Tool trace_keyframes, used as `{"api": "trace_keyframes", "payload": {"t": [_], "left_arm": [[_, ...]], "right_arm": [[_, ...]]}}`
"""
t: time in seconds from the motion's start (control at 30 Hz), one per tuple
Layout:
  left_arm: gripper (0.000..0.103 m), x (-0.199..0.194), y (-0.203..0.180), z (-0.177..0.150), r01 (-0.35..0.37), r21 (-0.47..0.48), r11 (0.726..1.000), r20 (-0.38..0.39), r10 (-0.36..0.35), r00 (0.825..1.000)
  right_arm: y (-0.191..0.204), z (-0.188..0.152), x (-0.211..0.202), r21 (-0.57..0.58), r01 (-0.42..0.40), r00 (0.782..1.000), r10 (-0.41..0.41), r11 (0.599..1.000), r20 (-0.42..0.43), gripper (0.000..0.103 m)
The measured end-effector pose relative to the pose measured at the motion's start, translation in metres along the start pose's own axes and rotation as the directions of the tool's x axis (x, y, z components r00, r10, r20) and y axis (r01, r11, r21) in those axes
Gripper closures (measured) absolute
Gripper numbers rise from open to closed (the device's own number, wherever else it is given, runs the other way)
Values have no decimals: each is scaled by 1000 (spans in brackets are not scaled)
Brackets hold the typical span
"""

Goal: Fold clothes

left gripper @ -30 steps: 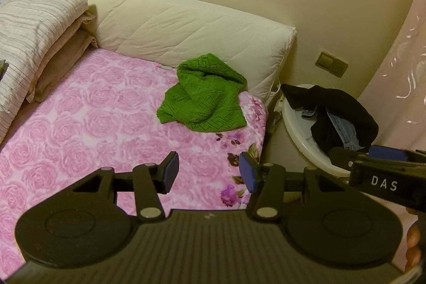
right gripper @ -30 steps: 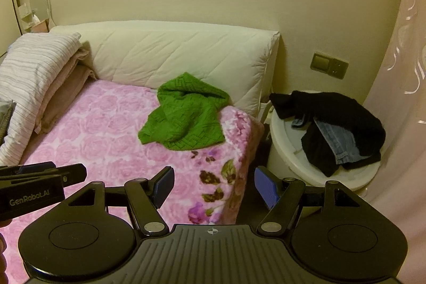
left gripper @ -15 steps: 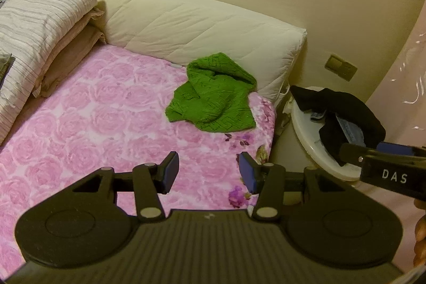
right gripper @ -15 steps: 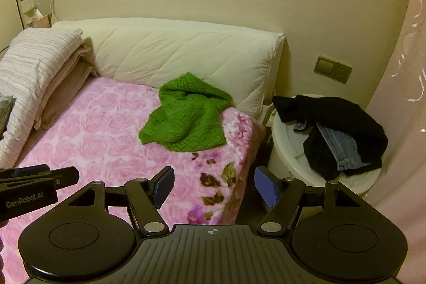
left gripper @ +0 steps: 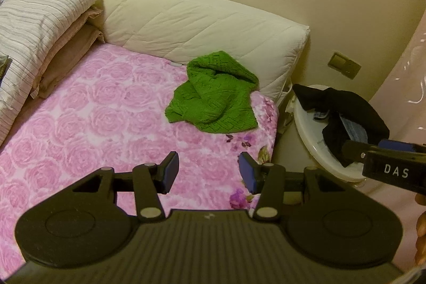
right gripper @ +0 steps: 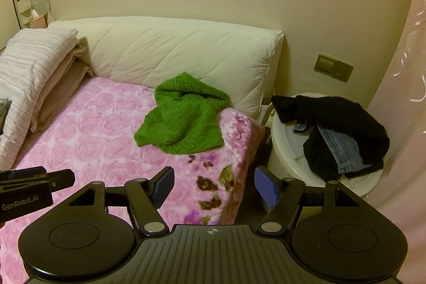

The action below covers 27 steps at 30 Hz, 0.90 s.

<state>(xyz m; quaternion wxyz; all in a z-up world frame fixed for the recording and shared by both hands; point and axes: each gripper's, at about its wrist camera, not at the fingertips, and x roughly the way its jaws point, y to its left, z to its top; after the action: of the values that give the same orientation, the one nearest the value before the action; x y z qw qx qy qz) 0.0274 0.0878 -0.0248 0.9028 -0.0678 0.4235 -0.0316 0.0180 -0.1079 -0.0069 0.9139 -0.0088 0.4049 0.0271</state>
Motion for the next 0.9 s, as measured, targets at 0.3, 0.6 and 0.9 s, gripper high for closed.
{"api": "trace_keyframes", "payload": {"t": [0.3, 0.6, 0.9], "left_arm": [[56, 35, 7, 8, -31, -25, 999, -64, 29, 997], [55, 92, 5, 25, -59, -55, 997, -167, 50, 985], [55, 150, -1, 46, -23, -133, 991, -242, -10, 970]], "right_arm": [[-7, 10, 36, 1, -25, 999, 25, 1000, -40, 33], [-25, 30, 95, -12, -56, 993, 55, 998, -103, 33], [-45, 58, 155, -9, -75, 984, 72, 997, -161, 33]]}}
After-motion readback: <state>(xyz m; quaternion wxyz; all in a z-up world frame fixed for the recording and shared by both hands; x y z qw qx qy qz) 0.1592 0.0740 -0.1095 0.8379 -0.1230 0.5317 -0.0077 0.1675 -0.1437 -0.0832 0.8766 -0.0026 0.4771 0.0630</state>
